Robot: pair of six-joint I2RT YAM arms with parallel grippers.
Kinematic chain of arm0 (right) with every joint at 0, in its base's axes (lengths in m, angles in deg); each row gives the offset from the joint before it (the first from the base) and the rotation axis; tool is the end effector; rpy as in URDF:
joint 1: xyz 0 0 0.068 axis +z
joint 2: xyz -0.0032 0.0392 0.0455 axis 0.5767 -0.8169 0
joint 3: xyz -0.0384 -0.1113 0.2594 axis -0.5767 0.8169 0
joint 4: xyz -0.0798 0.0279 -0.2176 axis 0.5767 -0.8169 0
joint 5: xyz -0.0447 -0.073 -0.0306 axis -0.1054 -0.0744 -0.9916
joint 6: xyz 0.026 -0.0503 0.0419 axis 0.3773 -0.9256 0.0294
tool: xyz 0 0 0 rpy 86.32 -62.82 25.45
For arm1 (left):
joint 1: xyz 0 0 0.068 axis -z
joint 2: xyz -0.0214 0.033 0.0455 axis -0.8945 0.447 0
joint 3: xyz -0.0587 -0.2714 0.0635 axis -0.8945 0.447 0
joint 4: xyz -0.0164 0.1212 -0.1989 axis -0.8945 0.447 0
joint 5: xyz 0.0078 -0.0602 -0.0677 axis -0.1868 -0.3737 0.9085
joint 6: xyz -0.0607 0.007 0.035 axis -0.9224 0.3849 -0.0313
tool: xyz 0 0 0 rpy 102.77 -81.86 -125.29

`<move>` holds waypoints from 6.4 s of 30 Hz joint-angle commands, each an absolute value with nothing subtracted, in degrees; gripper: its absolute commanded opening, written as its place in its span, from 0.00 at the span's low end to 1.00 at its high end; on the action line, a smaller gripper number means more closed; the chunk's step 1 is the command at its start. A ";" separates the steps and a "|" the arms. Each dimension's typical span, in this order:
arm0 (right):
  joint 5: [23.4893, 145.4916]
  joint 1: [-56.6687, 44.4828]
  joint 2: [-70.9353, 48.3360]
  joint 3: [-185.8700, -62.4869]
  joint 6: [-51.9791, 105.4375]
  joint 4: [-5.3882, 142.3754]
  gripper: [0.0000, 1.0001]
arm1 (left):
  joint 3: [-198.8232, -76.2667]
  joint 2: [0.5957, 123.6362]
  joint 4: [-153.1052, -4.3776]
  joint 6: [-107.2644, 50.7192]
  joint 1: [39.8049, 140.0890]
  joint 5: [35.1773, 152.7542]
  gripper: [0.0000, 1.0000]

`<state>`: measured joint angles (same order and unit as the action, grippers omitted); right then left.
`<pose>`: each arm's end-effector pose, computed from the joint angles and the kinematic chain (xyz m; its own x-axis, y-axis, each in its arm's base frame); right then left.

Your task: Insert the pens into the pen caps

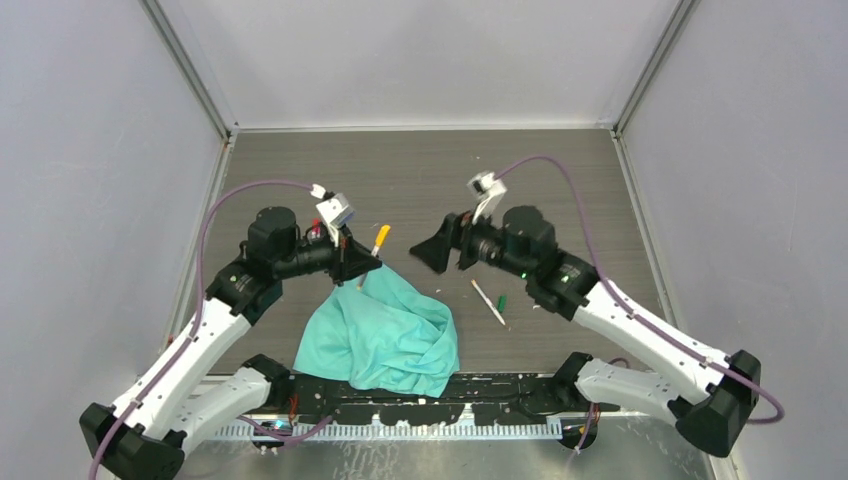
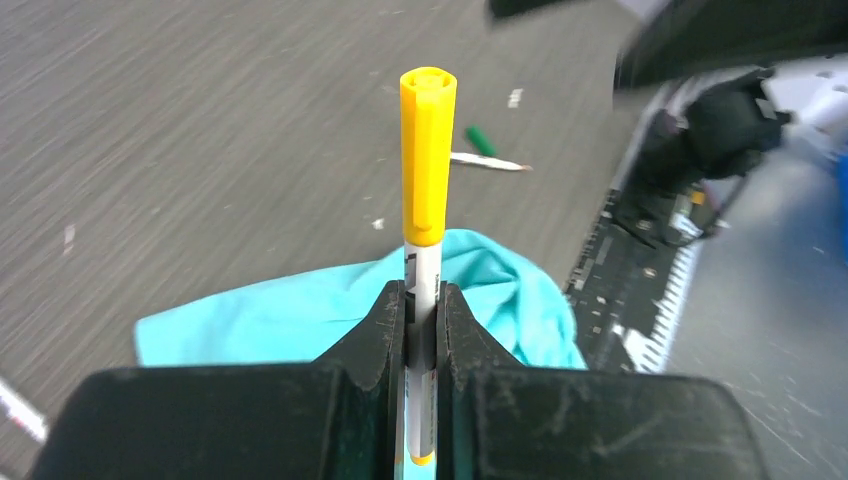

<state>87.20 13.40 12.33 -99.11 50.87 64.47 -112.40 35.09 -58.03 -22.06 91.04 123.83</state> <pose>0.1375 0.1718 0.3542 -0.5526 0.1383 -0.8219 -0.6650 0.5214 0.5348 0.1295 -0.1078 0.3342 -0.3834 0.1175 -0.9161 0.8465 0.4413 -0.2978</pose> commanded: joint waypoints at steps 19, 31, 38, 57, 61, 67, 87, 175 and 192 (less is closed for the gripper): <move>85.38 -7.89 17.51 -95.76 50.58 47.64 0.87 | -141.66 86.76 -37.14 -21.68 82.01 90.26 0.00; 85.61 -7.89 19.97 -92.74 51.46 47.20 0.87 | -142.95 94.37 -37.21 -21.63 79.05 88.13 0.02; 85.77 -7.89 20.03 -92.80 51.37 47.06 0.87 | -143.43 96.77 -36.76 -21.06 77.76 85.56 0.08; 86.57 -7.93 22.57 -91.55 51.02 42.58 0.82 | -141.15 83.22 -39.05 -20.68 76.93 89.63 0.53; 86.92 -7.89 22.47 -90.05 50.82 39.41 0.75 | -137.92 72.71 -42.25 -22.49 76.98 93.13 0.61; 86.12 -7.78 21.44 -84.43 53.00 38.41 0.64 | -129.67 53.91 -48.33 -26.30 76.93 99.80 0.85; 73.52 -2.32 15.12 -77.81 57.69 38.97 0.48 | -118.12 37.66 -53.64 -26.62 77.22 100.73 0.94; 111.20 12.97 3.30 -98.73 47.59 32.59 0.01 | -107.29 28.63 -58.22 0.11 120.50 101.46 0.85; 120.26 17.23 0.34 -101.45 48.66 34.44 0.00 | -107.09 40.72 -55.87 14.57 147.86 75.60 0.65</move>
